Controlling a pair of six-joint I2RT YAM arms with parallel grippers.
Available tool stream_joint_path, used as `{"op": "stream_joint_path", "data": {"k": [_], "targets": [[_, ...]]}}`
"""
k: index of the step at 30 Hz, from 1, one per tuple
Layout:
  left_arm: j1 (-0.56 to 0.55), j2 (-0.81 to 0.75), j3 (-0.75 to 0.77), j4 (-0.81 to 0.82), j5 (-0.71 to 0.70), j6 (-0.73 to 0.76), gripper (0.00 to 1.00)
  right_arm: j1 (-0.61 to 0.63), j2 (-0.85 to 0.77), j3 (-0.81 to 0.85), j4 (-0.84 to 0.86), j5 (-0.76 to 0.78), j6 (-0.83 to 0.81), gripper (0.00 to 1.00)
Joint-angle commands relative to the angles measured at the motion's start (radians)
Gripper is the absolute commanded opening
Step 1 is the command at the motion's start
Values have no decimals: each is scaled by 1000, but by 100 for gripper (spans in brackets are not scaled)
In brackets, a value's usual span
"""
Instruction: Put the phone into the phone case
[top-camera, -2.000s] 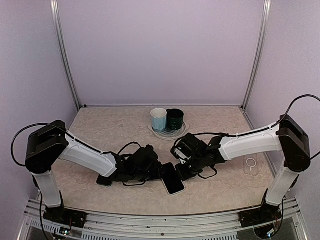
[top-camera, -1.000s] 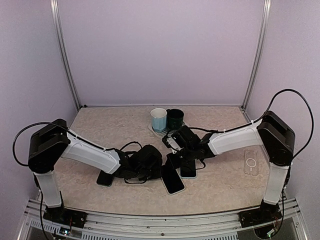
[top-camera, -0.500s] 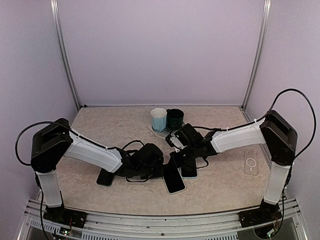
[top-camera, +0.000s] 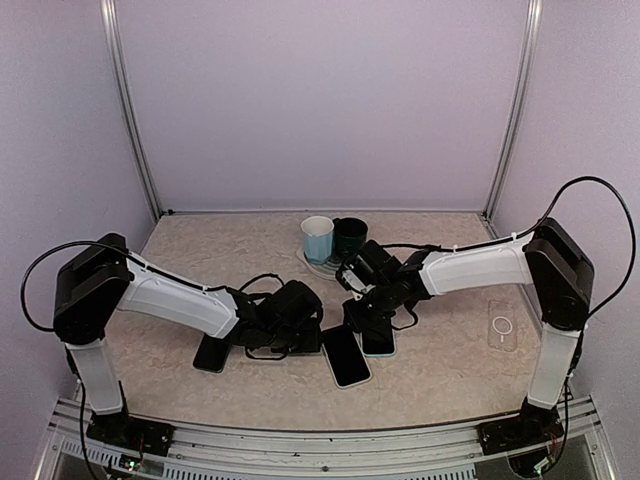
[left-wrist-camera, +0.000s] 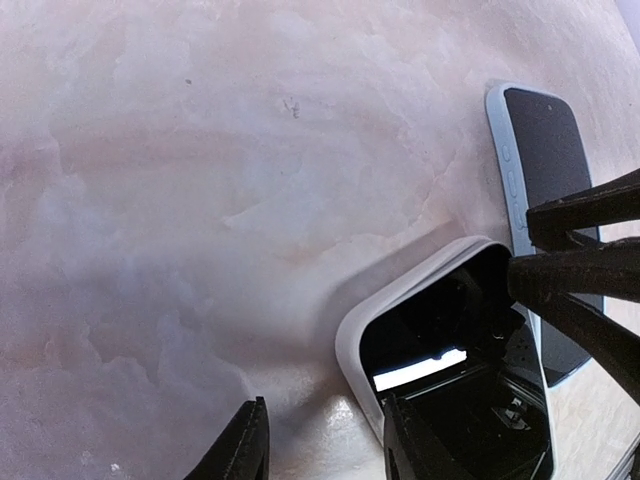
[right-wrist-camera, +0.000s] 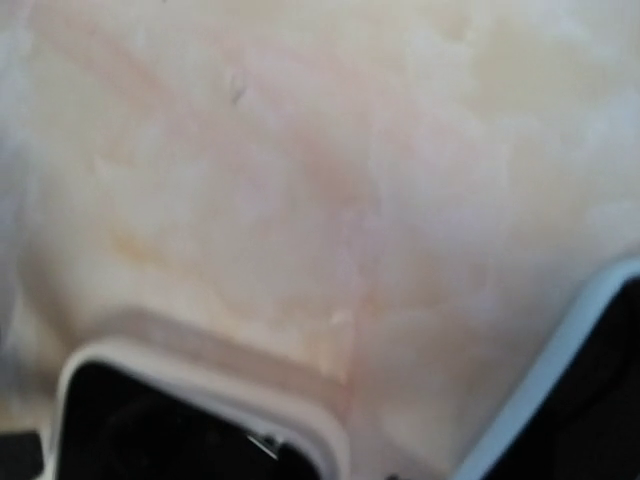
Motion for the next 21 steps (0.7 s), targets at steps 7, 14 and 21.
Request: {"op": "stream_joint_path", "data": {"k": [7,14,21], "targets": [[8,93,18,16,78,-32,39,-25,89,-26,2,-50,-24,7],[-15,133,25,-16,101,-41,34,-8,103,-138,34,-78,18,0],[4,83,-61,48,109,-54,34,-4,54,-108,-21,-21,13,23]]}}
